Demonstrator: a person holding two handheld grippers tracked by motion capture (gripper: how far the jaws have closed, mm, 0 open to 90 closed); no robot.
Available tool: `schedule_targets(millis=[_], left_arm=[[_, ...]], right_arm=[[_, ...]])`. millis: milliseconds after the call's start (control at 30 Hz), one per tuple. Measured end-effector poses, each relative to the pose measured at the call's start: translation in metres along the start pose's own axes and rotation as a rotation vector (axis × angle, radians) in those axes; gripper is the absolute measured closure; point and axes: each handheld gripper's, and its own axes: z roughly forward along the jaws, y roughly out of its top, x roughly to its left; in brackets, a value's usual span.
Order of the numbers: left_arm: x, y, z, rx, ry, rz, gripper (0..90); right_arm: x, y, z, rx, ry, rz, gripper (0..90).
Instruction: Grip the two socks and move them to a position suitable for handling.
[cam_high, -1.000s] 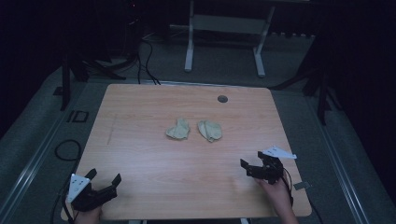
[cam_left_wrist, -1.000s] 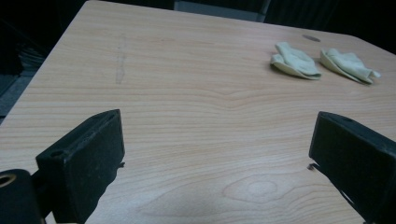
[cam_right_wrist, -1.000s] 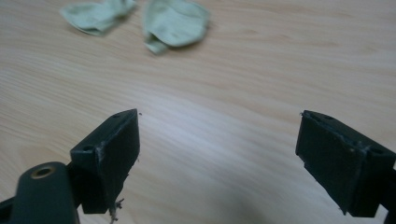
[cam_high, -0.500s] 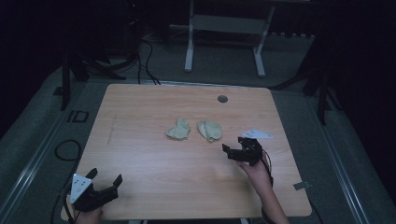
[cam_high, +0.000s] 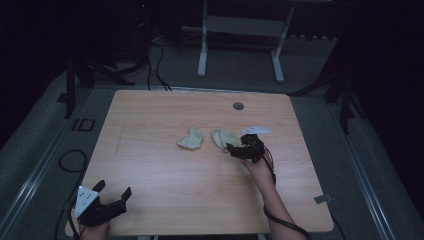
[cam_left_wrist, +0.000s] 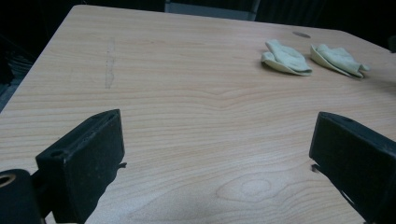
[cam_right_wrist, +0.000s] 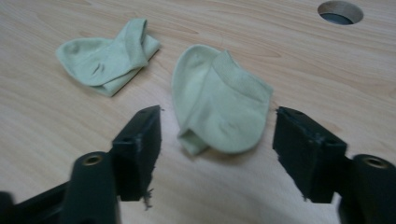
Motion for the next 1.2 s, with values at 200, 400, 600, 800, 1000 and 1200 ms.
schedule_targets(millis=[200,400,600,800,1000,1200], left_arm=[[-0.001,0.000,0.000,0.001,-0.006,0.003,3.3],[0.000,-0.001,0.000,0.002,-0.008,0.000,3.3],[0.001,-0.001,0.001,0.010,-0.013,-0.005,3.4],[0.002,-0.002,0.002,0.018,-0.020,-0.007,3.4],[0.001,-0.002,0.002,0.021,-0.025,-0.003,3.4],[0.000,-0.001,0.001,0.019,-0.024,0.004,3.4]], right_arm=[[0.005,0.010,0.022,0.038,-0.010,0.003,37.5],[0.003,0.019,0.038,0.053,-0.034,0.024,39.3],[0.003,0.021,0.056,0.087,-0.057,0.025,40.4],[0.011,0.009,0.074,0.111,-0.098,-0.041,43.5],[0.022,0.006,0.072,0.100,-0.162,-0.108,77.7],[0.021,0.007,0.063,0.117,-0.138,-0.112,79.6]])
